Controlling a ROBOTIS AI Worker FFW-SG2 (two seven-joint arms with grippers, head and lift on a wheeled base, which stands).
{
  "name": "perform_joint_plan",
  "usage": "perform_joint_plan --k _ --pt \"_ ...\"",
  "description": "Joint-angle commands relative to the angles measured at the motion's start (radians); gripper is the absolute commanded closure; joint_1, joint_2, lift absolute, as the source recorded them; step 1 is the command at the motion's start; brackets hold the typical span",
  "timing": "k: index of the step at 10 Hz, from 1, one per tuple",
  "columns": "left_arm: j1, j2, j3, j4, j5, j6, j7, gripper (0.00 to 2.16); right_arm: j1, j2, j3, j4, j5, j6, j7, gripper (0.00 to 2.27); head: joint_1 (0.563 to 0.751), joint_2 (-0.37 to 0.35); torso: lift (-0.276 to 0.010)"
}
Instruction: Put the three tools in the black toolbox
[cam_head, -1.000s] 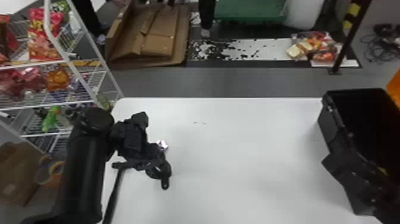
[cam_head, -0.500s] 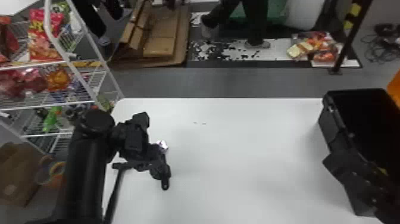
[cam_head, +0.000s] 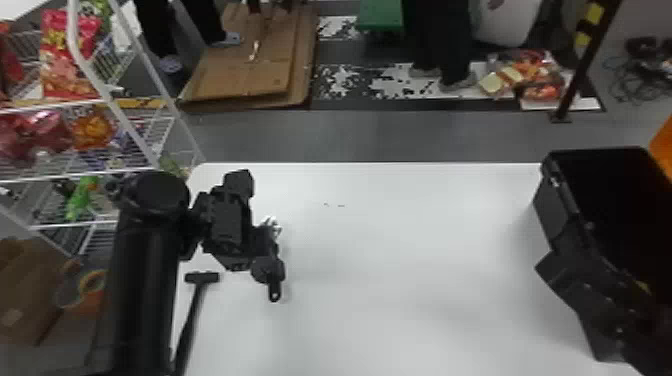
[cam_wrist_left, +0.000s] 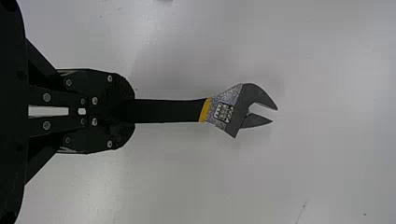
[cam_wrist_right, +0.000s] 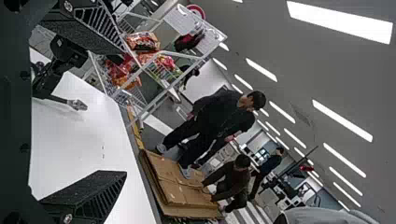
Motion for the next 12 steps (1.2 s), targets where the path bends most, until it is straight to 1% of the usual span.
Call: perform_joint_plan --k 1,2,3,4,5,6,7,8,10,11,12 --pt "0.007 0.003 -0.027 -0.055 0.056 0.001 0.038 1.24 -0.005 0.001 0.004 0.001 0.005 0.0 -0.001 0.08 0.695 0.142 -0.055" --pt "0.01 0.001 -0.035 -0.087 0.069 0.001 0.05 1.24 -0.008 0.001 0.005 0.005 0.011 0.0 -0.004 0.08 0.695 0.137 -0.055" --pt "0.013 0.003 -0.066 -0.115 0.078 0.001 0.055 1.24 -0.013 0.003 0.01 0.011 0.015 0.0 -0.006 0.08 0.695 0.13 -0.055" --pt "0.028 0.004 -0.09 -0.167 0.072 0.001 0.025 1.24 -0.02 0.003 0.014 0.015 0.022 0.0 -0.009 0.08 0.695 0.119 -0.055" --pt "0.041 0.009 -0.1 -0.195 0.046 0.001 -0.051 1.24 -0.026 0.003 0.021 0.015 0.029 0.0 -0.01 0.08 0.695 0.111 -0.055" --pt "0.056 0.01 -0.106 -0.236 0.007 0.001 -0.125 1.24 -0.031 0.001 0.028 0.012 0.039 0.003 -0.012 0.08 0.695 0.09 -0.055" --pt "0.068 0.01 -0.11 -0.282 -0.022 0.001 -0.177 1.24 -0.032 0.001 0.033 0.012 0.046 0.003 -0.015 0.08 0.695 0.076 -0.055" --pt "0.07 0.01 -0.113 -0.302 -0.034 0.001 -0.218 1.24 -0.036 0.001 0.036 0.014 0.051 0.006 -0.016 0.08 0.695 0.07 -0.055" --pt "0.093 0.009 -0.127 -0.37 -0.114 0.001 -0.378 1.24 -0.036 0.001 0.039 0.014 0.054 0.012 -0.016 0.08 0.695 0.059 -0.055" --pt "0.11 0.007 -0.129 -0.411 -0.16 0.001 -0.468 1.24 -0.034 0.001 0.042 0.011 0.055 0.015 -0.016 0.08 0.695 0.043 -0.055" --pt "0.119 0.009 -0.135 -0.423 -0.172 0.001 -0.524 1.24 -0.034 0.001 0.047 0.008 0.063 0.018 -0.016 0.08 0.695 0.029 -0.055"
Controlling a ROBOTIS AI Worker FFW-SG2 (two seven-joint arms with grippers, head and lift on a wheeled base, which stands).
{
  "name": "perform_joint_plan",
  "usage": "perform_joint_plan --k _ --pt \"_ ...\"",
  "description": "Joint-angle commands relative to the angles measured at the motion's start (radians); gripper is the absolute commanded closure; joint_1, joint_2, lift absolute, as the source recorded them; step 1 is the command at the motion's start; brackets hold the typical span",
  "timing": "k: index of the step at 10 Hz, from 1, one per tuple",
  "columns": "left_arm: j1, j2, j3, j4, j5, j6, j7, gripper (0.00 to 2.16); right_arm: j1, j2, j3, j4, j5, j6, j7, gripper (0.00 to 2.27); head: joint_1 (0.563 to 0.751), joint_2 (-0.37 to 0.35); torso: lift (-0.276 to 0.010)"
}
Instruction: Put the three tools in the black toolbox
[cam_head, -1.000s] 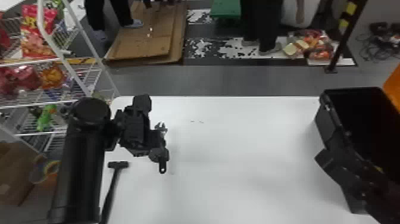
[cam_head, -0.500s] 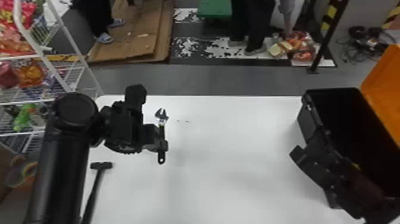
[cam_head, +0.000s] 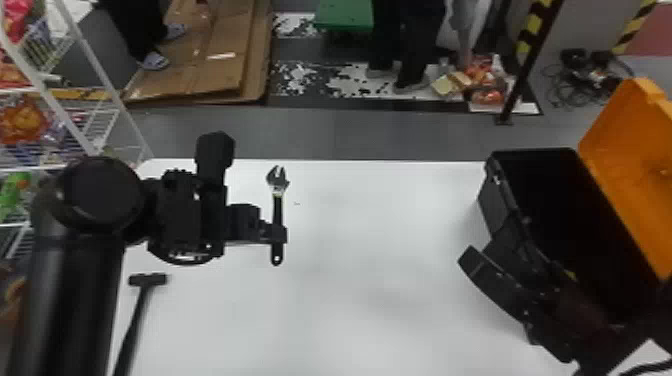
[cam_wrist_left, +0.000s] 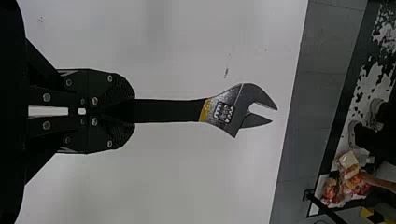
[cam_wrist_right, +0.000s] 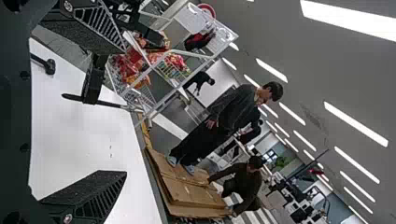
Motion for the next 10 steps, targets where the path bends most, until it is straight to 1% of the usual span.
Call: perform_joint_plan --k 1,2,3,4,6,7,8,9,10 --pt "0.02 0.001 -0.003 -0.025 -0.053 0.001 -0.084 1.24 0.001 0.0 0.004 -0.005 0.008 0.008 -0.005 0.08 0.695 0.02 -0.055" --pt "0.027 0.002 -0.001 -0.04 -0.074 0.001 -0.16 1.24 0.001 0.0 0.007 -0.007 0.014 0.011 -0.011 0.08 0.695 0.009 -0.055" --pt "0.036 0.002 0.0 -0.059 -0.11 0.001 -0.248 1.24 0.0 0.0 0.013 -0.008 0.017 0.02 -0.014 0.08 0.695 0.005 -0.055" --pt "0.04 0.001 0.002 -0.079 -0.145 0.001 -0.325 1.24 -0.005 0.0 0.016 -0.011 0.017 0.039 -0.015 0.08 0.695 -0.006 -0.055" --pt "0.048 0.002 0.005 -0.086 -0.183 0.001 -0.463 1.24 -0.006 0.0 0.016 -0.03 0.019 0.048 -0.026 0.08 0.695 -0.015 -0.055" --pt "0.06 0.002 0.011 -0.108 -0.226 0.001 -0.565 1.24 -0.006 0.0 0.015 -0.033 0.021 0.054 -0.028 0.08 0.695 -0.027 -0.055" --pt "0.08 0.002 0.014 -0.132 -0.251 0.001 -0.662 1.24 -0.006 0.0 0.018 -0.034 0.022 0.054 -0.029 0.08 0.695 -0.033 -0.055" --pt "0.088 0.002 0.016 -0.143 -0.277 0.001 -0.754 1.24 -0.014 0.0 0.019 -0.034 0.024 0.06 -0.029 0.08 0.695 -0.045 -0.055" --pt "0.105 0.002 0.026 -0.16 -0.294 0.001 -0.823 1.24 -0.02 0.0 0.021 -0.034 0.025 0.069 -0.029 0.08 0.695 -0.057 -0.055"
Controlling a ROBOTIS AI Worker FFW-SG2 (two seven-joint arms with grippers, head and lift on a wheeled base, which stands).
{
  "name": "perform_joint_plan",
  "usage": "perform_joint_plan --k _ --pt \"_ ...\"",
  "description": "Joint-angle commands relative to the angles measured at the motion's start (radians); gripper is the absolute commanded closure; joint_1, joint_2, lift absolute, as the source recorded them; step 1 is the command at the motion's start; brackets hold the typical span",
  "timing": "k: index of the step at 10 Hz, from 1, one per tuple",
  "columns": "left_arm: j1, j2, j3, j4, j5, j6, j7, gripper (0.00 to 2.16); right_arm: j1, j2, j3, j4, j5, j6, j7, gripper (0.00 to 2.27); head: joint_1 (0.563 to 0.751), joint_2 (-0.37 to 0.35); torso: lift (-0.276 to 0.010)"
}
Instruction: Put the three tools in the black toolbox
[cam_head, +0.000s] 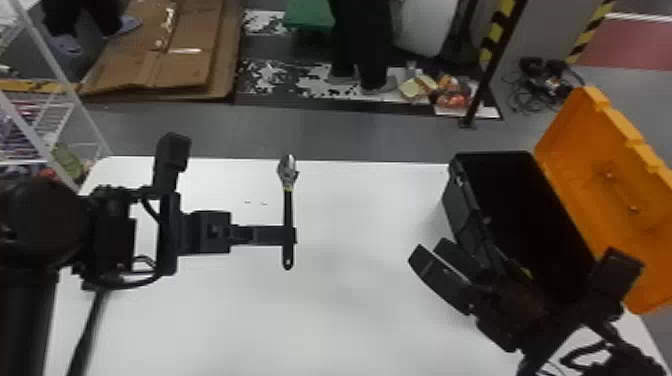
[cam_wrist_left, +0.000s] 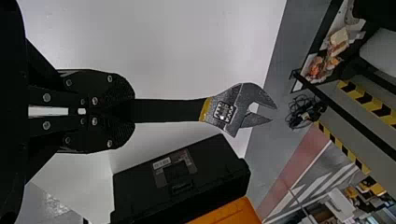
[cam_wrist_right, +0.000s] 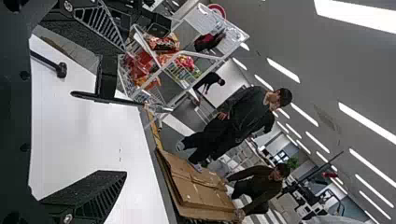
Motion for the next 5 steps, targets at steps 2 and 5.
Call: perform_joint_plan --k 2,5 --pt "0.02 0.0 0.017 -0.015 -0.021 0.001 -0.096 1.24 -0.019 0.0 0.008 0.006 0.01 0.021 0.0 0.08 0.695 -0.063 -0.055" --pt "0.022 -0.006 0.016 0.01 -0.022 0.001 -0.191 1.24 -0.03 -0.006 0.008 0.015 0.007 0.027 0.0 0.08 0.695 -0.073 -0.055"
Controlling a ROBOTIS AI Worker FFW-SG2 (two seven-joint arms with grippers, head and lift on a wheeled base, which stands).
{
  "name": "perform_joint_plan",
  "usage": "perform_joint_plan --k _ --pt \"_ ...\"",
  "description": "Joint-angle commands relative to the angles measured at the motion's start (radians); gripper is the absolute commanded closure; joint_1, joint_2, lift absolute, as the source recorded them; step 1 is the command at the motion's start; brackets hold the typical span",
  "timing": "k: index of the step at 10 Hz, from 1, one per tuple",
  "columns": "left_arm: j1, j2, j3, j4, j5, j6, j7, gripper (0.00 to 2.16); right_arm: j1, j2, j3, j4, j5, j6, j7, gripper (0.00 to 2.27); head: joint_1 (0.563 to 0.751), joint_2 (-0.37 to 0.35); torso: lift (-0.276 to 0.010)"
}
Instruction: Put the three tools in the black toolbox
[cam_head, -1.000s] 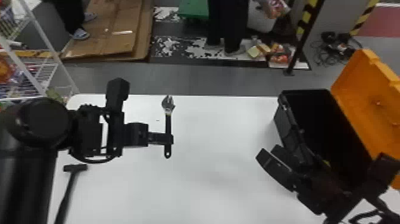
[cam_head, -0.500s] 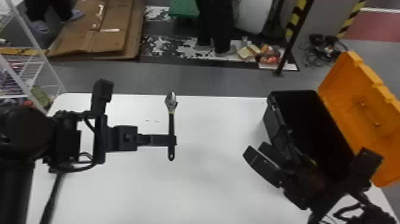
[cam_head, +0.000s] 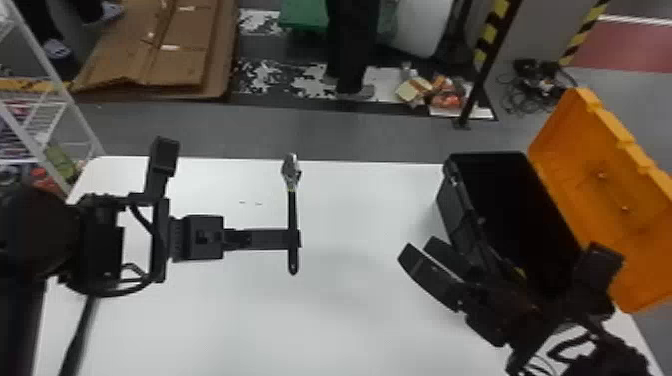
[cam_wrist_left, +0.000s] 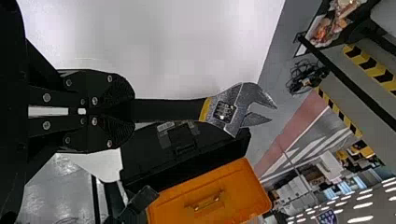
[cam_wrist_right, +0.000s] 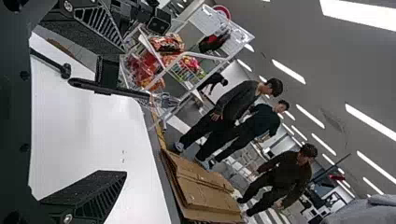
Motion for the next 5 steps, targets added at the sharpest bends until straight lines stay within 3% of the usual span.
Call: perform_joint_plan --k 1,5 --pt "0.0 -0.007 0.0 0.008 0.002 0.001 -0.022 1.24 -0.006 -0.004 -0.001 0.004 -0.007 0.011 0.0 0.08 0.695 -0.076 -0.055" --pt "-0.009 -0.013 -0.014 0.009 0.043 0.001 -0.086 1.24 -0.015 -0.026 -0.001 0.004 -0.018 0.045 0.003 0.08 0.695 -0.103 -0.055"
